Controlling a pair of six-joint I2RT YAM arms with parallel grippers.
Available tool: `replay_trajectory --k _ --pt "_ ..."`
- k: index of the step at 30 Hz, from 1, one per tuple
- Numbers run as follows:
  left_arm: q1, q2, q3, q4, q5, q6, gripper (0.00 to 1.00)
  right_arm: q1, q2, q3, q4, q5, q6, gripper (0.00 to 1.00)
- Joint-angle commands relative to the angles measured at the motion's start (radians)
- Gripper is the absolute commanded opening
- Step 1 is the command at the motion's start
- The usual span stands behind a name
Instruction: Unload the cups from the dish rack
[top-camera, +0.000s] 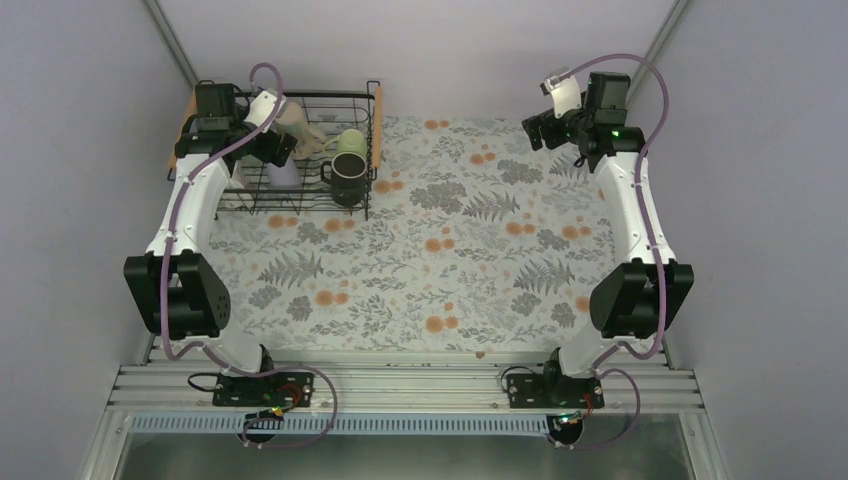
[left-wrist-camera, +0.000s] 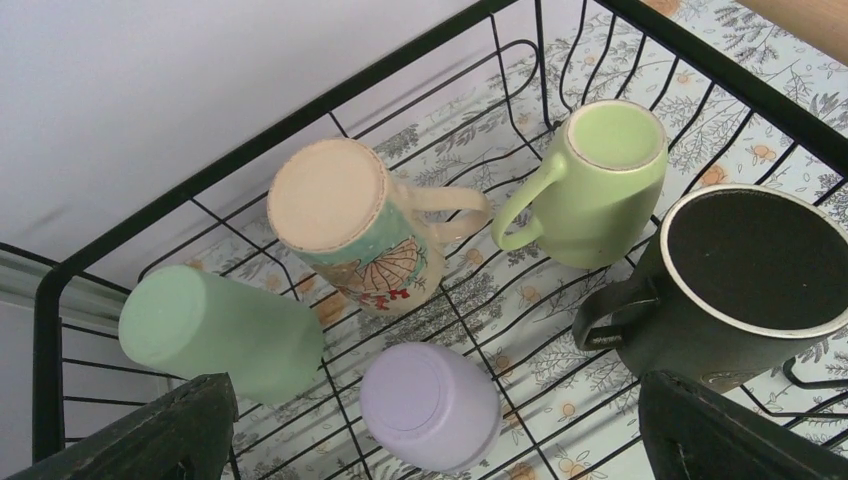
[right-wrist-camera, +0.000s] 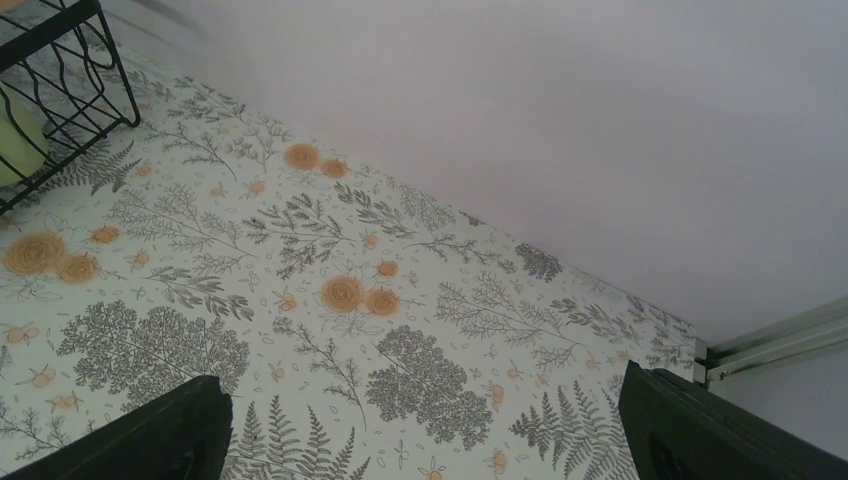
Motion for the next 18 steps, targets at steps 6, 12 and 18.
replay_trajectory --k 6,12,18 --pt "0.002 0.001 0.021 0.018 0.012 0.070 1.00 0.012 -0.004 -0.025 0.014 0.023 -0.023 1.00" --pt "0.002 0.059 0.104 -0.054 0.178 0.270 1.00 0.011 -0.020 -0.051 0.001 -0.062 -0.053 1.00" --pt "0.002 0.333 0.482 -0.393 0.323 0.494 1.00 0.013 -0.108 -0.137 0.020 -0.179 -0.142 1.00"
